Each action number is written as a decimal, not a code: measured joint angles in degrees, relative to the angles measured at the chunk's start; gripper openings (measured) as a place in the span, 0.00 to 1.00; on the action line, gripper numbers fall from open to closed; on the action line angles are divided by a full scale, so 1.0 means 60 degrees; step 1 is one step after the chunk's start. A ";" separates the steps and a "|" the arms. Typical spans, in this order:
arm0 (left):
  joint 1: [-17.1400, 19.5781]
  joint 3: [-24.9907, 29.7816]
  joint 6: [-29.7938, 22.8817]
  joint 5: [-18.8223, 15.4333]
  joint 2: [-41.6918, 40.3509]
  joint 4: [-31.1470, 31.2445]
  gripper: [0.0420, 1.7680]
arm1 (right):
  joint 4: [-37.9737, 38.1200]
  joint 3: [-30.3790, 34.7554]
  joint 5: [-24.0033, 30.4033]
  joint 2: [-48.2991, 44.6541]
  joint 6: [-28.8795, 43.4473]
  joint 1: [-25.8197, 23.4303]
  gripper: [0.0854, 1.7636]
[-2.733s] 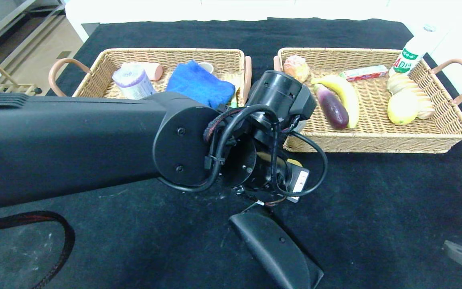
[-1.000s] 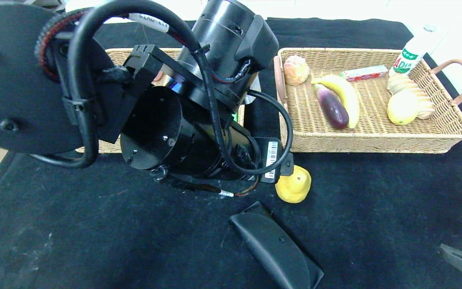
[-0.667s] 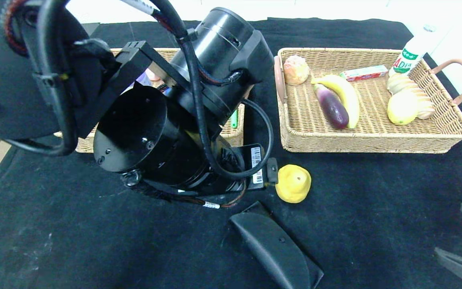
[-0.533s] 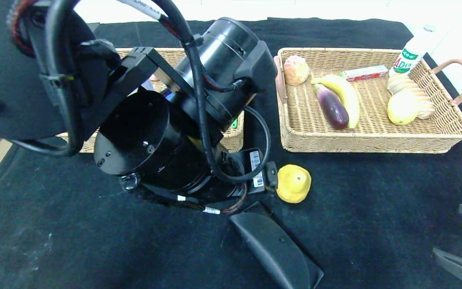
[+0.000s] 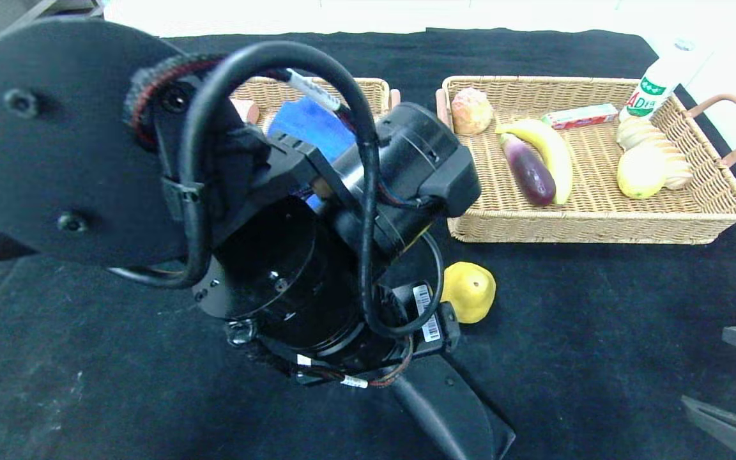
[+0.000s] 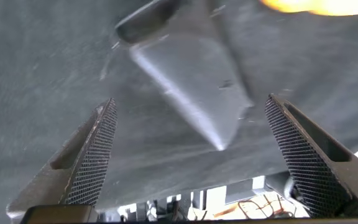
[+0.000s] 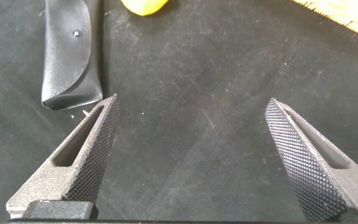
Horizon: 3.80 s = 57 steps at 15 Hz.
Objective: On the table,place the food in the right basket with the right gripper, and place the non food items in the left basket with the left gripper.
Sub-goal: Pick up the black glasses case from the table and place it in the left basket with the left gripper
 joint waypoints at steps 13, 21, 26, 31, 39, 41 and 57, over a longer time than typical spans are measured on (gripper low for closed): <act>-0.0349 -0.0077 -0.0620 0.0612 0.0825 0.0026 0.97 | -0.0008 0.0091 0.0018 0.0061 -0.0022 0.0055 0.97; -0.0390 0.0169 -0.0823 0.0644 0.1018 -0.0477 0.97 | 0.0000 0.0183 0.0047 0.0061 -0.0059 0.0081 0.97; -0.0386 0.0327 -0.0853 0.0758 0.1087 -0.1067 0.97 | -0.0012 0.0238 0.0030 0.0043 -0.0122 0.0158 0.97; -0.0380 0.0419 -0.0863 0.0776 0.1231 -0.1117 0.97 | -0.0012 0.0256 0.0030 0.0041 -0.0122 0.0173 0.97; -0.0376 0.0437 -0.0878 0.0754 0.1331 -0.1162 0.46 | -0.0016 0.0317 0.0030 0.0059 -0.0223 0.0183 0.97; -0.0368 0.0488 -0.0882 0.0754 0.1349 -0.1191 0.43 | -0.0016 0.0339 0.0033 0.0065 -0.0228 0.0183 0.97; -0.0358 0.0601 -0.0744 0.0827 0.0595 -0.0998 0.19 | 0.0000 0.0343 0.0077 0.0069 -0.0238 0.0211 0.97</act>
